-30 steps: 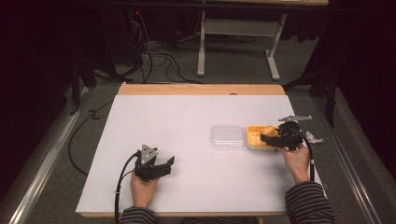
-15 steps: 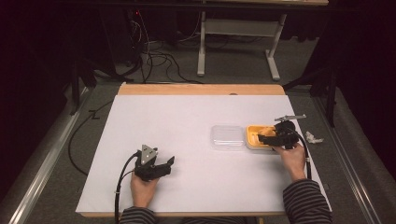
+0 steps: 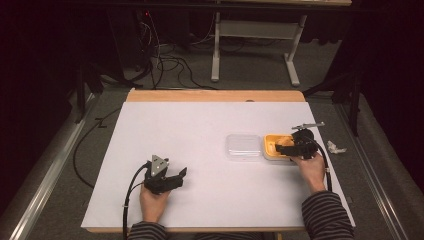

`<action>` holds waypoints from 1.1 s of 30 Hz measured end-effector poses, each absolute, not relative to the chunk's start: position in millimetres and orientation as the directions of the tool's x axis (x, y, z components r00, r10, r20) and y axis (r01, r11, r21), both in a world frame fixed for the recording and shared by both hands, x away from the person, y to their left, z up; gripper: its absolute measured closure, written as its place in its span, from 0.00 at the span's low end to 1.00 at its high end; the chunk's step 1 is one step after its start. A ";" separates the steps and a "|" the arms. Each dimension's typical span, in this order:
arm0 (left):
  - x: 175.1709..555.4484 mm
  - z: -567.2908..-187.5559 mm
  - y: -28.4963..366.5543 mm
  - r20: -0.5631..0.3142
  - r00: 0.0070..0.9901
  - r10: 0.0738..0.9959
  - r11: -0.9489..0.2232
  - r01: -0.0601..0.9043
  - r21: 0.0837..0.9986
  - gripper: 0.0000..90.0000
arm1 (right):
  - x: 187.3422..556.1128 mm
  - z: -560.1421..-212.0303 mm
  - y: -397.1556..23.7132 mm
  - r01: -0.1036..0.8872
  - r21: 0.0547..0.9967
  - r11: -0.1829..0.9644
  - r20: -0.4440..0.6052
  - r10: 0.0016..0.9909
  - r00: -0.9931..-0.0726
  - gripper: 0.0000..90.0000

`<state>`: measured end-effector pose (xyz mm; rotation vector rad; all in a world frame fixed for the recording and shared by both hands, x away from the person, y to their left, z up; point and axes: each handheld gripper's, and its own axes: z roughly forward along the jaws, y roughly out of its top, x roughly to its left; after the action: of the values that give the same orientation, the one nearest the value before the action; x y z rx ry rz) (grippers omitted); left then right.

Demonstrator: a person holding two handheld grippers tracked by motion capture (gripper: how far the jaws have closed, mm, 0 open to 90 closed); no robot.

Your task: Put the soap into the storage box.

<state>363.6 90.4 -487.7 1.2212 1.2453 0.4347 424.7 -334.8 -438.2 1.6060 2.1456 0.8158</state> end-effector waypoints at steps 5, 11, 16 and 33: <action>363.6 -487.7 90.4 -0.474 0.340 0.812 0.363 0.341 0.867 0.26 | 426.2 -440.8 -332.1 0.748 0.632 0.200 0.056 0.952 -0.301 0.30; 363.6 -487.8 90.5 -0.472 0.341 0.813 0.361 0.340 0.868 0.26 | 429.3 -447.4 -329.3 0.759 0.617 0.206 0.047 0.954 -0.297 0.30; 363.6 -487.8 90.5 -0.471 0.340 0.814 0.361 0.340 0.868 0.26 | 429.9 -448.0 -330.0 0.754 0.627 0.195 0.049 0.956 -0.288 0.30; 363.3 -487.5 90.2 -0.474 0.339 0.812 0.365 0.338 0.867 0.26 | 415.6 -432.9 -329.0 0.690 0.701 0.180 0.013 0.964 -0.265 0.27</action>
<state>363.3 90.2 -487.5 1.2175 1.2453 0.4367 415.6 -329.0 -432.9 1.5535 2.0263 0.8405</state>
